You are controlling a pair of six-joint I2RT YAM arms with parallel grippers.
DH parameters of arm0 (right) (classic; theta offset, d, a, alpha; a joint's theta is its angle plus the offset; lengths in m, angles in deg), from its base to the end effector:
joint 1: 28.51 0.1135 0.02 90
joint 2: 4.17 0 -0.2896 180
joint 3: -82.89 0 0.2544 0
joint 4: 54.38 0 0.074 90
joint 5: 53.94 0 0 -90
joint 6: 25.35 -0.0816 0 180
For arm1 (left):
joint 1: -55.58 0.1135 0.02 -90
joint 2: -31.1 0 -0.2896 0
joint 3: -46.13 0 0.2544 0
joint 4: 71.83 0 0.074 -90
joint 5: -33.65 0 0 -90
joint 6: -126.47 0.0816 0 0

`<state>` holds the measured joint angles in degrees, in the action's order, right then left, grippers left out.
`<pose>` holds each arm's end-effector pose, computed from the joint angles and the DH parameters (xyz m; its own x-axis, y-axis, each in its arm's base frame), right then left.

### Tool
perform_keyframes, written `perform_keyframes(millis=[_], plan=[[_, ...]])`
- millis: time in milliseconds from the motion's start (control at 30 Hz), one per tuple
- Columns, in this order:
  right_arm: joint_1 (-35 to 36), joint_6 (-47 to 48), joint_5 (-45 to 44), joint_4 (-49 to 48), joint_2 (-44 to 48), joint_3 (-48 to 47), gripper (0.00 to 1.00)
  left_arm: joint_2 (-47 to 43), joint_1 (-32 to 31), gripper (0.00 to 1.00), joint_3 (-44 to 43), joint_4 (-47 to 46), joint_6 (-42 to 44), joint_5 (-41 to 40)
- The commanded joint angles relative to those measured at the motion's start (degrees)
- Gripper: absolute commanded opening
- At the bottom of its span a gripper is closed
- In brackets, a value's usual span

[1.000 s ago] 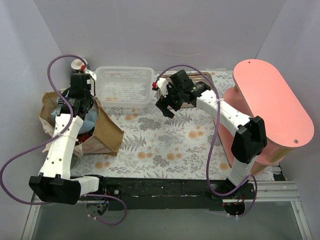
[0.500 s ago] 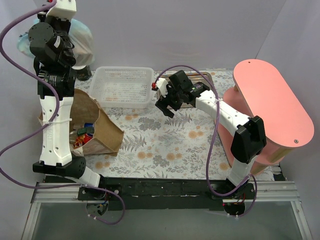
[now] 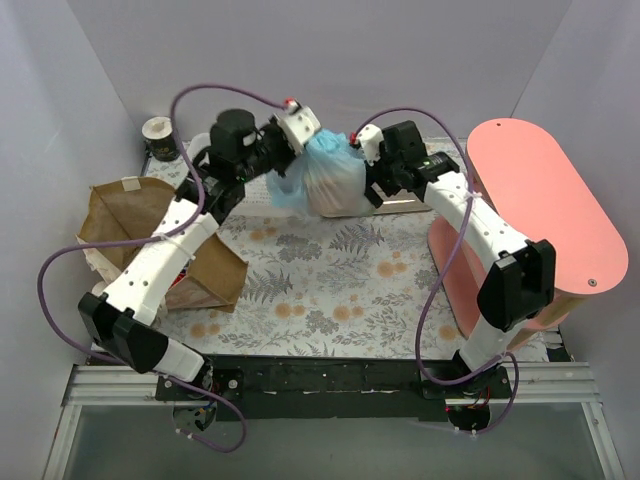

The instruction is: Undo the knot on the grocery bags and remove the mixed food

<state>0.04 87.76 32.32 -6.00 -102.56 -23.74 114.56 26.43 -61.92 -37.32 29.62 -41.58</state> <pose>0.3828 0.2022 0.3363 -0.3508 -0.6368 -0.6866 -0.6206 0.7072 -0.3387 0.3121 -0.1979 0.4807 -0.2317 -0.0028 -0.9728 0.6675 0.7270 -0.1611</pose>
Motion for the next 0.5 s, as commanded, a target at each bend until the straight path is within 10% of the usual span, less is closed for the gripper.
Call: perform_keyframes(millis=[0,333,400,433,467], plan=[[-0.17,2.1,-7.13,-4.24,5.75,4.47,0.96,-9.01,-3.11,0.0,10.62,-1.44,1.57,8.35],[-0.17,2.02,-1.18,-2.22,7.86,7.12,0.96,-11.74,-4.34,0.0,32.62,-3.91,3.68,9.33],[-0.17,1.94,0.83,-1.7,7.86,7.21,0.96,-12.61,-4.34,0.37,33.15,-2.15,5.0,7.57],[-0.17,1.94,1.46,-1.61,7.69,7.21,0.96,-12.88,-4.34,0.74,33.15,-0.66,5.27,4.34],[-0.17,1.85,1.99,-1.43,7.6,7.12,0.96,-13.32,-4.34,0.84,33.15,-0.21,4.84,2.57]])
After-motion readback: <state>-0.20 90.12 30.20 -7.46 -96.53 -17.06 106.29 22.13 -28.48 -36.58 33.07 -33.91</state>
